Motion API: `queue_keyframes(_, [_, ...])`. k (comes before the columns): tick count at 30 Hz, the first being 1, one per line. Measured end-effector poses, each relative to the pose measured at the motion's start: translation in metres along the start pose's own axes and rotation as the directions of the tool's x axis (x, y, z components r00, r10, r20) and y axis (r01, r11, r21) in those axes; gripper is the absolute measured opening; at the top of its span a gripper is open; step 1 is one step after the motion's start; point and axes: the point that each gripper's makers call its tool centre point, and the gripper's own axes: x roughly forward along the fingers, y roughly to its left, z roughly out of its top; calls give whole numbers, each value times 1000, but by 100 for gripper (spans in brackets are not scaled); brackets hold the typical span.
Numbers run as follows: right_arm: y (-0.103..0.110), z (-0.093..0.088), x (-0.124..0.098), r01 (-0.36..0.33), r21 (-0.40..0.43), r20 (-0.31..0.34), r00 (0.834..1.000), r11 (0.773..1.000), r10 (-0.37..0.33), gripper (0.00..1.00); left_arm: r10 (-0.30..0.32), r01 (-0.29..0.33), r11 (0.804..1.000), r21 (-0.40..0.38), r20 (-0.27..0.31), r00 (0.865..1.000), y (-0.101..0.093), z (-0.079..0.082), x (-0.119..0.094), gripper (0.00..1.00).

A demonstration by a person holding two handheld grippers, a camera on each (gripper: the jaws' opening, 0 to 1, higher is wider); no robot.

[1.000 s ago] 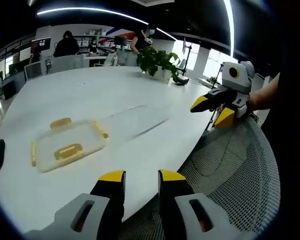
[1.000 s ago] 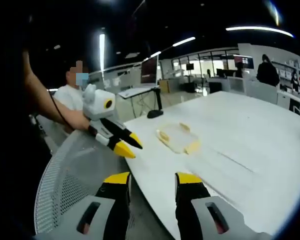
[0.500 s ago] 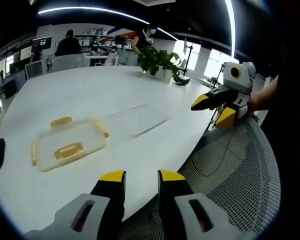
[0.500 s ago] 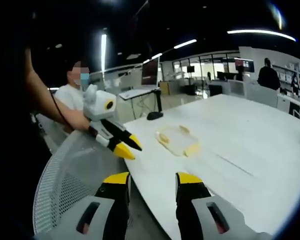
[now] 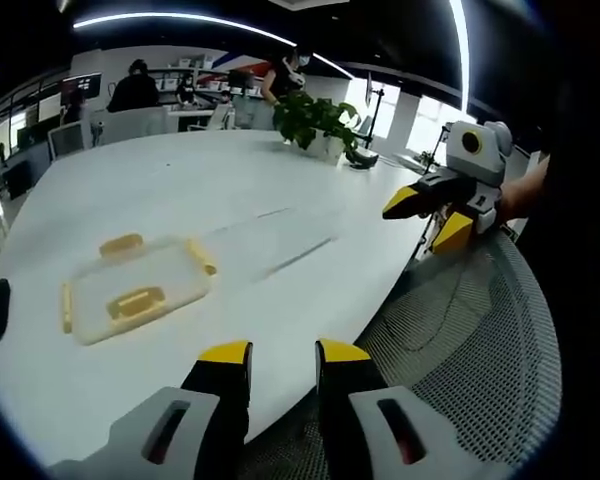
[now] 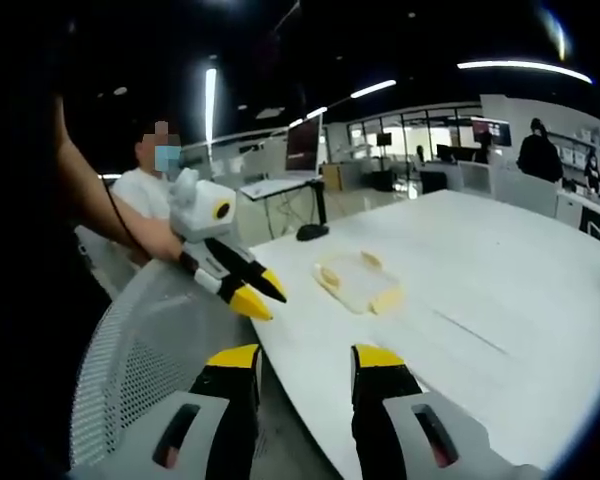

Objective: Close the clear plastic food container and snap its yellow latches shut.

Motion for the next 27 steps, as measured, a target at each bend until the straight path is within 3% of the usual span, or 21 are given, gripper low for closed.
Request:
queue_keyframes(4, [0,-2,0,4,-11,-13,1000,1000,-4,34,-2,3,1000,-15,44,999,0,8,-2,25])
queue_keyframes(8, [-2,1,0,10,-22,-11,1000,1000,-11,33,-15,16,1000,-7,49,999,-2,9,-2,27])
queue_keyframes(12, [-5,7,0,20,-31,3,1000,999,-20,34,-12,13,998,-54,21,1000,2,6,-1,39])
queue_keyframes(13, [-4,7,0,15,-26,1,1000,1000,-15,36,-15,16,999,-52,23,1000,1,6,-1,39])
queue_keyframes(15, [0,5,0,-7,-56,-15,1000,998,6,38,-23,24,999,-29,39,999,-2,8,-3,36])
queue_keyframes(20, [5,10,2,-34,-57,-1,999,998,34,44,-41,42,999,-24,50,998,-4,13,-4,40])
queue_keyframes(22, [5,14,3,-35,-64,6,999,997,35,46,-10,4,997,74,85,996,0,22,-8,41])
queue_keyframes(27, [0,24,5,-21,-41,47,999,999,23,53,-25,20,998,61,84,996,-3,23,-7,56])
